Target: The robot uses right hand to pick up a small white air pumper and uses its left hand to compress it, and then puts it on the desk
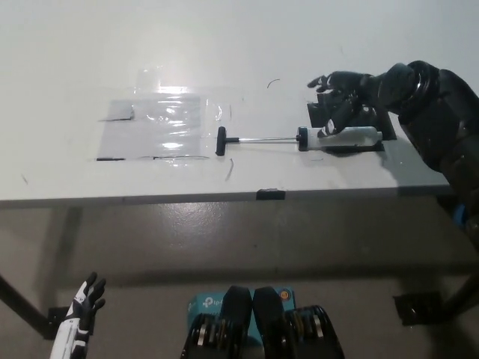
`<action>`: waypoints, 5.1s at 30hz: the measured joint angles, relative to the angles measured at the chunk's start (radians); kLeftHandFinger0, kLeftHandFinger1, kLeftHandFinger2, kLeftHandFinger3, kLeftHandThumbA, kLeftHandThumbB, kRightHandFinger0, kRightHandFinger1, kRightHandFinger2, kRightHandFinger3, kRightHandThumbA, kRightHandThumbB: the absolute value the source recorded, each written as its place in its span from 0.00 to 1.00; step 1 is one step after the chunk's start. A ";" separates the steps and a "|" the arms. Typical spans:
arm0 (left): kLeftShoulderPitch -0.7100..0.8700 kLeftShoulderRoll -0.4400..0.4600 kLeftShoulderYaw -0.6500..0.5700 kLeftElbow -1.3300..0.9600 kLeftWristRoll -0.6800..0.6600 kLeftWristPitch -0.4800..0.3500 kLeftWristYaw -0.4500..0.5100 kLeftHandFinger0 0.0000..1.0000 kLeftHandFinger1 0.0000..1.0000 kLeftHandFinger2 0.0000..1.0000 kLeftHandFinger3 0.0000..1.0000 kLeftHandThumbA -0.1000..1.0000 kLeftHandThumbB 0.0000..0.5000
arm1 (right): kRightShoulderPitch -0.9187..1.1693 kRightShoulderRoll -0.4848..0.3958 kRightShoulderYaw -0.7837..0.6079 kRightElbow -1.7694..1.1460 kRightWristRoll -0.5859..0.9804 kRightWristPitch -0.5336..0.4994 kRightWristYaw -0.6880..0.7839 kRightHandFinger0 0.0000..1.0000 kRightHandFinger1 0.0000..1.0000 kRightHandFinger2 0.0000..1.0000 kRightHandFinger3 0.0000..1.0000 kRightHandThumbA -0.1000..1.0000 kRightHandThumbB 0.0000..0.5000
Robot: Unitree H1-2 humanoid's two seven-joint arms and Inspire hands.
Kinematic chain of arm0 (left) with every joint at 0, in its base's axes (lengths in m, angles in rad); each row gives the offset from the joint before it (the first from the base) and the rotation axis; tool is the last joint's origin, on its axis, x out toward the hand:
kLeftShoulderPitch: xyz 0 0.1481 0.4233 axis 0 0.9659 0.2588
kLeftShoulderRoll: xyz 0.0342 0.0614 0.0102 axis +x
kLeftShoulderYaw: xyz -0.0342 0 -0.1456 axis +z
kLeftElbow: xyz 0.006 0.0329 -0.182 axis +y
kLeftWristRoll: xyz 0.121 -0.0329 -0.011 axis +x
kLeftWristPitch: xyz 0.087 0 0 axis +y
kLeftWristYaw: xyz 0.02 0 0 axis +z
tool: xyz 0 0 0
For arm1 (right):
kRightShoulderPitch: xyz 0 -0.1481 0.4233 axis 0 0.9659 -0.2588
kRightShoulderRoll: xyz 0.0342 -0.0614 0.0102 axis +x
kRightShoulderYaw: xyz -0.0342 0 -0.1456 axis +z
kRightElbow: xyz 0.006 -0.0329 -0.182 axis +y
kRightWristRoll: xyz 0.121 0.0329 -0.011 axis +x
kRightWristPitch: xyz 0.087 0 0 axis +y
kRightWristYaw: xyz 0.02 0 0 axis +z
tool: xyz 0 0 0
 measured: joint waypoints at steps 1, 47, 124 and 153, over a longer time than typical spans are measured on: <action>0.000 0.000 0.000 0.000 0.000 -0.001 0.000 1.00 1.00 1.00 1.00 1.00 0.25 | 0.000 0.001 0.005 0.008 -0.007 -0.002 0.000 1.00 1.00 1.00 1.00 0.82 0.76; 0.002 0.001 0.006 0.003 -0.004 -0.012 -0.001 1.00 1.00 1.00 1.00 1.00 0.29 | 0.051 0.030 0.051 0.107 -0.160 -0.099 -0.253 0.07 0.56 0.88 0.94 0.00 0.24; -0.139 0.055 0.054 -0.483 -0.220 0.095 -0.026 1.00 1.00 1.00 1.00 1.00 0.56 | 0.727 -0.203 -0.188 -1.316 -0.160 -0.213 -0.350 0.04 0.41 0.75 0.76 0.00 0.28; -0.425 0.012 -0.084 -0.288 -0.125 0.264 -0.039 1.00 1.00 1.00 1.00 1.00 0.58 | 0.885 -0.225 -0.210 -1.584 -0.149 -0.141 -0.135 0.03 0.40 0.69 0.62 0.00 0.31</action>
